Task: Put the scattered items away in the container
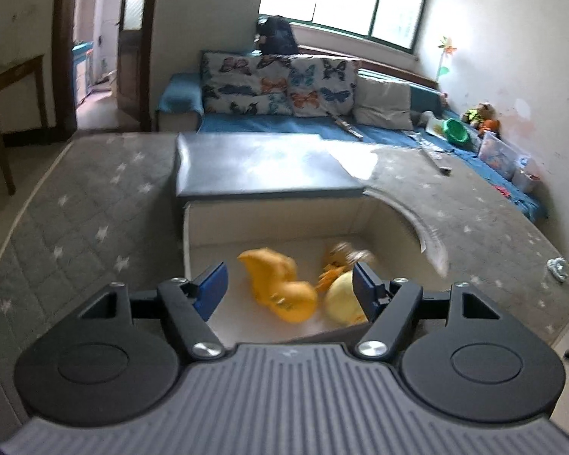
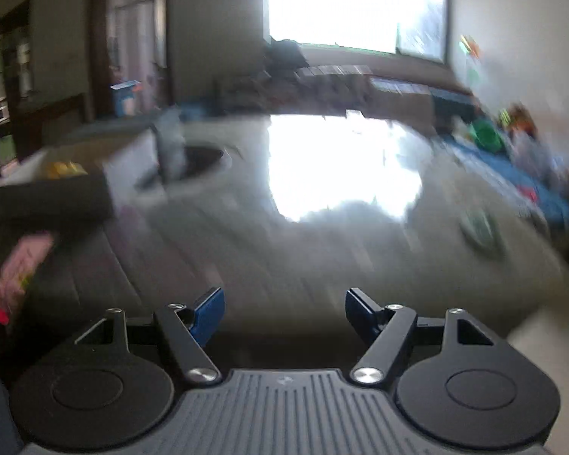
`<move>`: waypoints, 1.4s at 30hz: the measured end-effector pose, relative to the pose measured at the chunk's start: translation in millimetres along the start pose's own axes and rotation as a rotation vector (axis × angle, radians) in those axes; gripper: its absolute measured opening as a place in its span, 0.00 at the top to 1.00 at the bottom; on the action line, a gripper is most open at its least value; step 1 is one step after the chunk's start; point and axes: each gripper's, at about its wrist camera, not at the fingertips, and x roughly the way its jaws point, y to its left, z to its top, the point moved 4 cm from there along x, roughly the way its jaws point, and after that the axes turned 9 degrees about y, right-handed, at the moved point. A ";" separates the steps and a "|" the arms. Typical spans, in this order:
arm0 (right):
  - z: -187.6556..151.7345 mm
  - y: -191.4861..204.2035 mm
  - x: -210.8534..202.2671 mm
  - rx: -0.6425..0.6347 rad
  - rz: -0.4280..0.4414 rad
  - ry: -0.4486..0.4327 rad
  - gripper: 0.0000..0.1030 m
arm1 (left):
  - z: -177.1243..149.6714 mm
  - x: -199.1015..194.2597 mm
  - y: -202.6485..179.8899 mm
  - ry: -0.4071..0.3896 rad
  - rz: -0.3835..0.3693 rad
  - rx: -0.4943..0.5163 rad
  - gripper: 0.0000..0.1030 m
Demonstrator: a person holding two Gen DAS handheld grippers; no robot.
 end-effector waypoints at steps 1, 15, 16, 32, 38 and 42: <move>-17.7 -6.7 2.6 0.007 -0.017 0.021 0.29 | 5.4 -4.2 -5.3 -0.008 0.004 0.014 0.29; -224.0 -35.8 216.5 0.389 0.034 0.549 0.26 | 62.9 -50.3 8.3 -0.085 0.227 -0.057 0.24; -235.7 -33.7 235.2 0.422 0.045 0.590 0.26 | 68.1 -53.5 12.8 -0.088 0.271 -0.062 0.23; -369.2 -15.1 406.1 1.091 -0.044 1.010 0.19 | 90.9 -85.8 138.8 -0.065 0.834 -0.607 0.13; -381.9 0.0 414.9 1.219 -0.024 0.925 0.20 | 87.1 -102.4 147.5 -0.092 0.966 -0.695 0.13; -383.8 12.5 430.0 1.236 -0.034 0.912 0.20 | 88.2 -113.2 145.6 -0.111 1.043 -0.721 0.13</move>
